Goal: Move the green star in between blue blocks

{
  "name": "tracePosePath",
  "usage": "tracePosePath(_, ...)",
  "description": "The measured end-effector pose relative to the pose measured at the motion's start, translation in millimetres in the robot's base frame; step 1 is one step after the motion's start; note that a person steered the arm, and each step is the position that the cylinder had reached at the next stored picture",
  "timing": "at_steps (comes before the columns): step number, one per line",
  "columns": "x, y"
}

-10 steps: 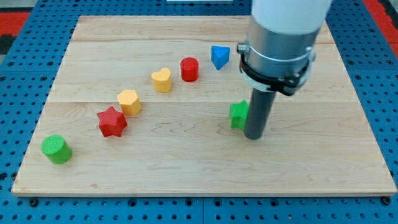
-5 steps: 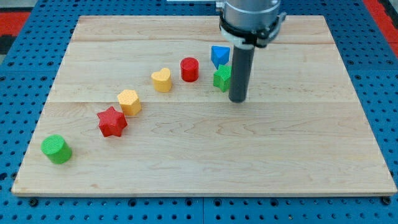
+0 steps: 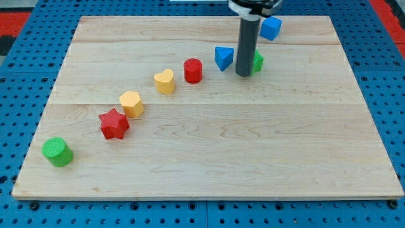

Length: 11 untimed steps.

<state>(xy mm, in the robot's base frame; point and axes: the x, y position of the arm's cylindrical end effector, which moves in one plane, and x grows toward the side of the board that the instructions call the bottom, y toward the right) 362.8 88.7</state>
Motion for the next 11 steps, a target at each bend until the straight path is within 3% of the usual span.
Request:
tracePosePath(1,-4.2,23.4)
tracePosePath(2,-35.6,27.4)
tracePosePath(5,-45.4,77.8)
tracePosePath(7,-104.2,17.3)
tracePosePath(10,-26.4,58.3)
tracePosePath(11,-23.1,59.8)
